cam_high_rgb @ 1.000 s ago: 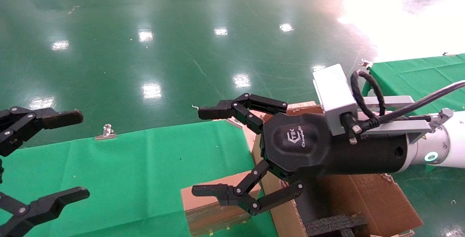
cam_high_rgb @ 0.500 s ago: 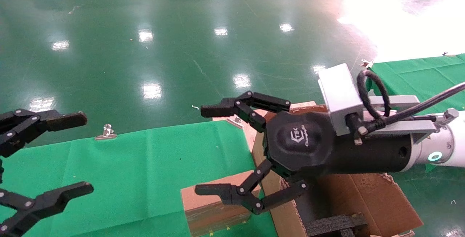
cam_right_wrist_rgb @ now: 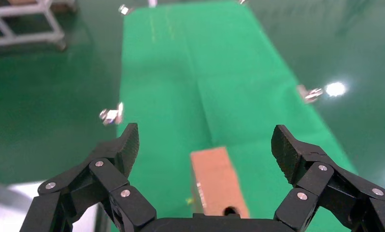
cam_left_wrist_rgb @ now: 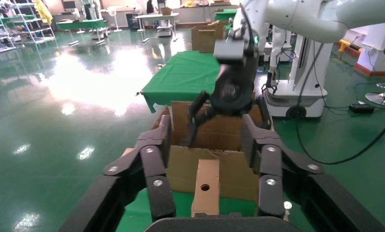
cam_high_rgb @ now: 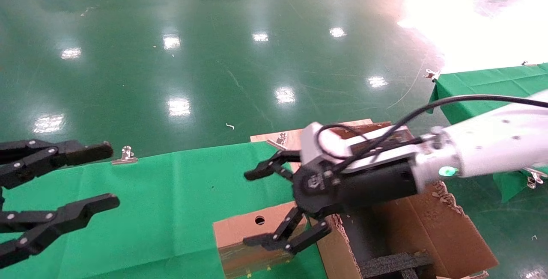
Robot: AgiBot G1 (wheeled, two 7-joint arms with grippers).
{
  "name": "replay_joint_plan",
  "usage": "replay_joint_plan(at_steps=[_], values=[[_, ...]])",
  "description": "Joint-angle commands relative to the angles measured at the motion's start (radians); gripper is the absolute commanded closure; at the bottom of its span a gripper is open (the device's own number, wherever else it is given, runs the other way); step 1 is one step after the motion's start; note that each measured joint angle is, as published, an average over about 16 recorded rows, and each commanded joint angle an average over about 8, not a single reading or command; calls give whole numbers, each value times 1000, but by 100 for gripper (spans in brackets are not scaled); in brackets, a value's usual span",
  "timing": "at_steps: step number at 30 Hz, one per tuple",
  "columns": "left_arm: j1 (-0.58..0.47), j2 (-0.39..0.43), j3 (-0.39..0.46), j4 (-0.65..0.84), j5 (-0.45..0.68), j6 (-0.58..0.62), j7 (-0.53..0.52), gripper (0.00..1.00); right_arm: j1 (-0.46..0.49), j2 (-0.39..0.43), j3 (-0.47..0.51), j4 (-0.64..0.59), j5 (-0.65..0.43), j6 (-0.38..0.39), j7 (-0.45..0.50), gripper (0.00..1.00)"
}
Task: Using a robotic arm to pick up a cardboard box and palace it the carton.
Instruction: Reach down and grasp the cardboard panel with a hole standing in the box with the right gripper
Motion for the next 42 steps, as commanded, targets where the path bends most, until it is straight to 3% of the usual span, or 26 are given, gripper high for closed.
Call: replay_joint_plan(at_steps=[1, 14, 24, 25, 31, 32, 33, 39, 42], values=[[0, 0, 0, 0, 0, 0, 0, 100, 36, -17, -45, -20, -44, -6, 7, 0], [0, 0, 0, 0, 0, 0, 0, 100, 236, -169, -326, -200, -246, -3, -78, 0], [0, 0, 0, 0, 0, 0, 0, 100, 350, -292, -505, -359, -318, -8, -188, 0], [0, 0, 0, 0, 0, 0, 0, 93, 359, -302, -521, -373, -319, -8, -198, 0], [0, 0, 0, 0, 0, 0, 0, 18, 395, -354, -603, -447, -303, -10, -253, 1], [0, 0, 0, 0, 0, 0, 0, 5, 400, -361, -614, -458, -300, -10, -261, 10], [0, 0, 0, 0, 0, 0, 0, 0, 404, -368, -626, -467, -296, -10, -269, 22], [0, 0, 0, 0, 0, 0, 0, 0, 418, -389, -661, -499, -280, -12, -288, 96], [0, 0, 0, 0, 0, 0, 0, 0, 417, -388, -660, -497, -279, -12, -287, 100]])
